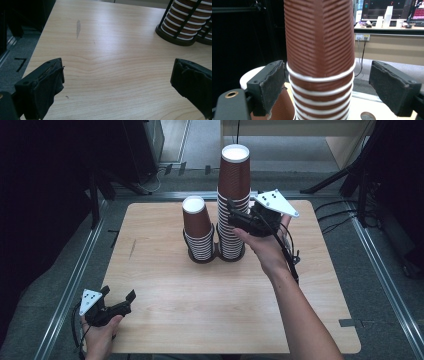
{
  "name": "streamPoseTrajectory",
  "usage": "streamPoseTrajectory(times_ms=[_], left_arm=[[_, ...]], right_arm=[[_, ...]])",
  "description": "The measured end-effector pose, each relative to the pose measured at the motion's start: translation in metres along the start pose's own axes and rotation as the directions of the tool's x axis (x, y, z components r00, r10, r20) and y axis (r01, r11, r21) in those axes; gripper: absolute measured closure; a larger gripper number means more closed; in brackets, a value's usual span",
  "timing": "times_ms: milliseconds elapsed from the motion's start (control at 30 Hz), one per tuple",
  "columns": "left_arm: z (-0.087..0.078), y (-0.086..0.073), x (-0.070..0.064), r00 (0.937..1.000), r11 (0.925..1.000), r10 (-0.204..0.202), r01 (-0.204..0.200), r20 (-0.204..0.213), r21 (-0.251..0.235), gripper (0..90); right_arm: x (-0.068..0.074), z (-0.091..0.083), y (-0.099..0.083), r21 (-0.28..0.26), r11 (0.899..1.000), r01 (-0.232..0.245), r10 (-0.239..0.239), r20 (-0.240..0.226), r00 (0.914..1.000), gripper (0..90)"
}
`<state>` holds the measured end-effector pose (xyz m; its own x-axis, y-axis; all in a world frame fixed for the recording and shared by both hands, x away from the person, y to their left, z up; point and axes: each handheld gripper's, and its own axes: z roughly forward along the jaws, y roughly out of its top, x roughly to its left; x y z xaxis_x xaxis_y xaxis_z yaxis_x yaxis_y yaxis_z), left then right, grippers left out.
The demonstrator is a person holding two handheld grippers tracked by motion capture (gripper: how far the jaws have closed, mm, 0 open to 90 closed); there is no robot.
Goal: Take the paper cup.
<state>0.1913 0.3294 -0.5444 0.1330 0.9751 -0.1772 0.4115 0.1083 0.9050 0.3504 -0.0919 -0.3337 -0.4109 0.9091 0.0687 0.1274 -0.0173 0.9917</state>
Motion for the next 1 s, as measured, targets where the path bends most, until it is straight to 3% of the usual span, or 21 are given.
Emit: streamPoseTrajectory(times_ms=[233, 467, 633, 767, 867, 1000], left_arm=[[0.005, 0.001, -0.011, 0.9998, 0.9994, 0.022, -0.022, -0.001, -0.027, 0.0], [0.012, 0.002, -0.012, 0.9994, 0.9995, 0.021, -0.022, -0.028, -0.024, 0.0], [0.012, 0.001, -0.011, 0.9996, 0.9998, 0.007, -0.007, -0.026, -0.017, 0.0], [0.013, 0.000, -0.014, 0.9996, 0.9997, 0.025, -0.025, -0.015, -0.009, 0.0], [0.013, 0.000, -0.014, 0.9996, 0.9996, 0.027, -0.027, 0.008, -0.014, 0.0], [0.013, -0.001, -0.015, 0.9995, 0.9994, 0.033, -0.033, 0.006, -0.007, 0.0]], right_arm=[[0.002, 0.015, 0.009, -0.004, 1.000, 0.008, -0.008, 0.014, 0.9999, 13.0], [0.005, 0.027, 0.010, 0.002, 1.000, 0.007, -0.007, 0.017, 0.9998, 11.4], [0.008, 0.034, 0.010, 0.003, 1.000, -0.002, 0.002, 0.020, 0.9998, 10.8], [0.008, 0.043, 0.010, 0.012, 1.000, -0.023, 0.022, 0.027, 0.9994, 7.7], [0.009, 0.045, 0.012, 0.010, 1.000, -0.012, 0.012, 0.038, 0.9992, 7.6], [0.012, 0.047, 0.015, 0.003, 1.000, -0.008, 0.008, 0.053, 0.9986, 7.8]])
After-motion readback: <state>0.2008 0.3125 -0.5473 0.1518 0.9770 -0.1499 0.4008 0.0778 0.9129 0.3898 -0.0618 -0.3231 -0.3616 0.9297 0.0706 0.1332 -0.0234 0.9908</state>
